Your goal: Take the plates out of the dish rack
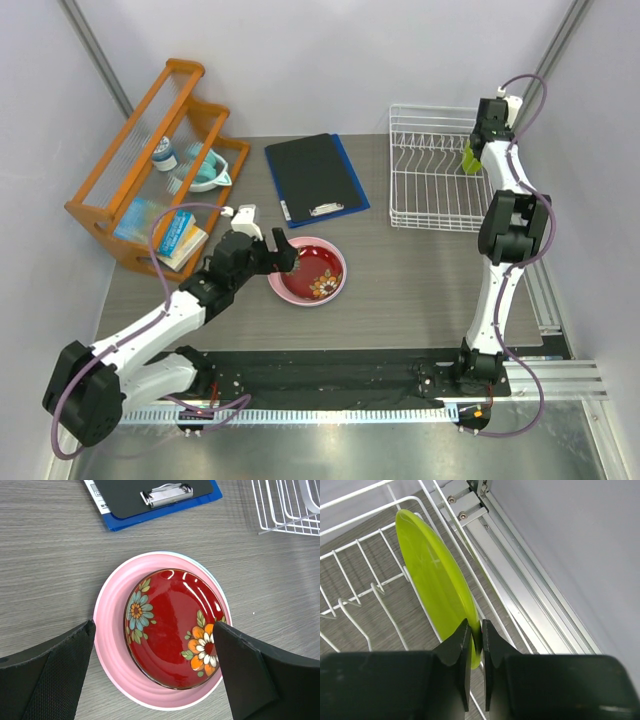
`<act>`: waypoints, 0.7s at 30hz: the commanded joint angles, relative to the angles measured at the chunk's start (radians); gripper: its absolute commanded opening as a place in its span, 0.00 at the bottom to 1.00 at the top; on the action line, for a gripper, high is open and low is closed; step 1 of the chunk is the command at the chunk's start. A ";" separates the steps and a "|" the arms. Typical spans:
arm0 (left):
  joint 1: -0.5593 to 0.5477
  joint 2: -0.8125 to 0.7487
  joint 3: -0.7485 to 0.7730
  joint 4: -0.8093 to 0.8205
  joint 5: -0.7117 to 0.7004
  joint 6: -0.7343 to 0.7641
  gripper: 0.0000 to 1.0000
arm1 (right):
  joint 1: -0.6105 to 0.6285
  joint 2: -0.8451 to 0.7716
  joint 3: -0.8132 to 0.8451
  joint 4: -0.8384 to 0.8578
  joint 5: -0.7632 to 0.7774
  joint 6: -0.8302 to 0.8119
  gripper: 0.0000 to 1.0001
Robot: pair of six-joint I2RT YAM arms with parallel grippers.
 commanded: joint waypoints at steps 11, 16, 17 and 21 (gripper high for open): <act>0.001 0.035 0.010 0.069 0.011 0.008 0.99 | 0.011 -0.038 0.059 0.010 -0.016 -0.030 0.01; 0.001 0.050 0.022 0.052 0.003 -0.003 0.99 | 0.059 -0.105 0.061 0.020 0.108 -0.103 0.01; 0.001 0.052 0.026 0.047 0.002 -0.005 0.99 | 0.070 -0.128 0.058 0.023 0.140 -0.132 0.01; 0.001 0.047 0.036 0.023 -0.001 -0.003 0.99 | 0.114 -0.188 0.009 0.099 0.267 -0.205 0.01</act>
